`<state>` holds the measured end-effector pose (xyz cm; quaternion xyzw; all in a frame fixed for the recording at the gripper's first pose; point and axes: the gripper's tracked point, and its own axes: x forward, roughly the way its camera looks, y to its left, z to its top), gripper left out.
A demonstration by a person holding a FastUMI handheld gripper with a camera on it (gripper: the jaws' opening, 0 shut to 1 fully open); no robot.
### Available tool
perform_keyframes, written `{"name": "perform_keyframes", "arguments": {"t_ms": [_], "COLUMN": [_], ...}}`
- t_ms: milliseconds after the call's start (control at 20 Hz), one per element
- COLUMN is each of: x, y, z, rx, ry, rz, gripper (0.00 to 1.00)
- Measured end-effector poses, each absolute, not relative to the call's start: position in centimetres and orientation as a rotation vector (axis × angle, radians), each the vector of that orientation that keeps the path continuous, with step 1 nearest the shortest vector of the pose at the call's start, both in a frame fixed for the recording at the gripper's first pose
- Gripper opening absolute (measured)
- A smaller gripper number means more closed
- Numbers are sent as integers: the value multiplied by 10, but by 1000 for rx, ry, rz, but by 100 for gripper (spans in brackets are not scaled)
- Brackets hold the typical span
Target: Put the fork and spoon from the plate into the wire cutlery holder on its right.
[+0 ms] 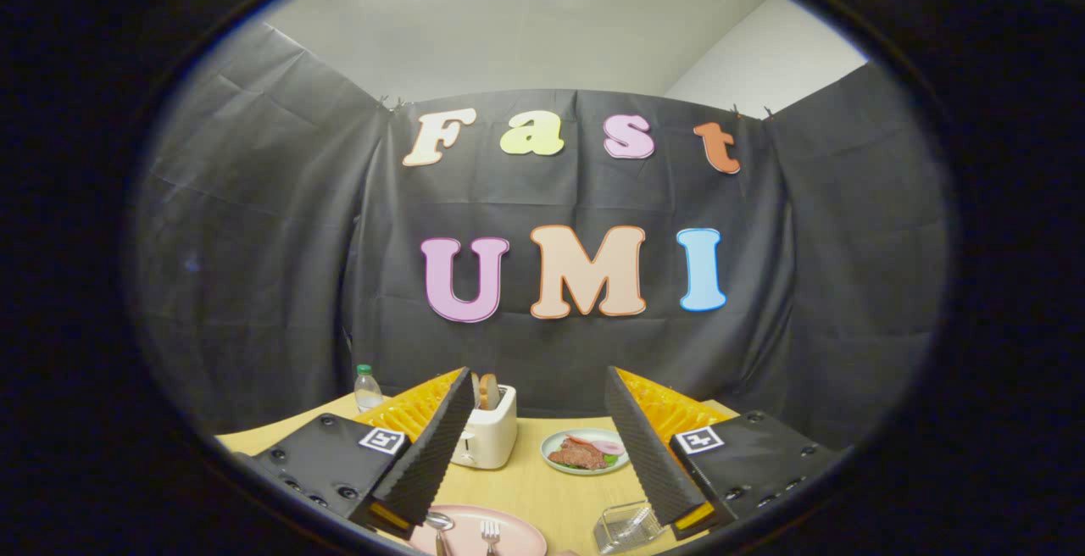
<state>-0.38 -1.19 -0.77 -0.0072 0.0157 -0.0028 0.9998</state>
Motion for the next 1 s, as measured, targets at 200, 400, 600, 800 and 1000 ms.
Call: {"name": "perform_keyframes", "arguments": {"t_ms": [200, 400, 600, 800, 1000], "x": [-4, -2, -4, -7, -16], "y": [-9, 1, 11, 18, 19], "z": [-8, -21, -48, -84, -133], "rx": [-20, -1, -17, -56, -74], "ry": [35, 66, 125, 202, 319], "rz": [16, 51, 81, 105, 113], "gripper": [99, 99, 99, 99, 99]}}
